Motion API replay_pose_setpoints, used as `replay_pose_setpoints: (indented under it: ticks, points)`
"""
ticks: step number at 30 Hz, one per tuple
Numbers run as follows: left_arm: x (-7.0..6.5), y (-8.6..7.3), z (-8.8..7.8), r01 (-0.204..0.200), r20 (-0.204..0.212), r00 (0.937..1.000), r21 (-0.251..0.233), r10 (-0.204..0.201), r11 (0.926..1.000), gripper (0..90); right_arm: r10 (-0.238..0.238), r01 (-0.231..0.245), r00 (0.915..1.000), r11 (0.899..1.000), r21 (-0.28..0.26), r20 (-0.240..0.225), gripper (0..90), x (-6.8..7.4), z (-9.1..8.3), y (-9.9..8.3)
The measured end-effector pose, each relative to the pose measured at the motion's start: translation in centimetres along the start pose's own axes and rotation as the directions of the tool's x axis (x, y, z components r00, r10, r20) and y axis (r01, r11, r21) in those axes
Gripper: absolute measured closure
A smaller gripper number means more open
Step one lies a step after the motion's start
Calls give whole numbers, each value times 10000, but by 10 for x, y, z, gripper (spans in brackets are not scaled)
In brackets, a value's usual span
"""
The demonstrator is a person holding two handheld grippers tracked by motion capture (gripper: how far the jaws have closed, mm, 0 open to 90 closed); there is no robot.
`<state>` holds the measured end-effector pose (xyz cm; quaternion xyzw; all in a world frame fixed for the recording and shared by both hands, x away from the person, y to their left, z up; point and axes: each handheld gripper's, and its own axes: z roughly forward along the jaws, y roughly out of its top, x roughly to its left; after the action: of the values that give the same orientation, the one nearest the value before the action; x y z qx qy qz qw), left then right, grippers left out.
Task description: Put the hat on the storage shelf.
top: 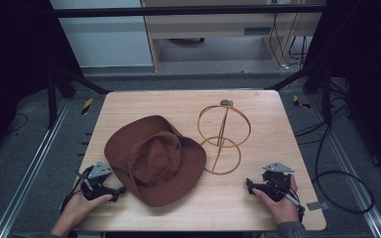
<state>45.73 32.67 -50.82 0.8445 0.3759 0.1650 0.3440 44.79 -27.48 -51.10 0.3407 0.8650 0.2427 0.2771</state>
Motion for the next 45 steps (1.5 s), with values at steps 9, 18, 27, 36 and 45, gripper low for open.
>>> replay_pose_setpoints:
  ticks: [9,18,27,36,45]
  points:
    - [1,0,-2,-143,165,9998,101,141,9998,11,-1,1,10000,10000,0,5,4,0,0,0]
    - [-7,1,-13,-518,457,9976,-3,517,9987,35,36,-36,10000,10000,4,-14,4,0,0,0]
    - [-11,2,-37,-587,658,9957,-939,651,9938,34,2,-2,10000,10000,-8,-21,4,0,0,0]
    - [-14,16,-63,-601,799,9935,-2333,807,9706,33,11,-11,10000,10000,1,-10,4,0,0,0]
    - [-14,60,-70,-1156,929,9863,-1985,1361,9733,43,6,-6,10000,10000,-1,-13,5,0,0,0]
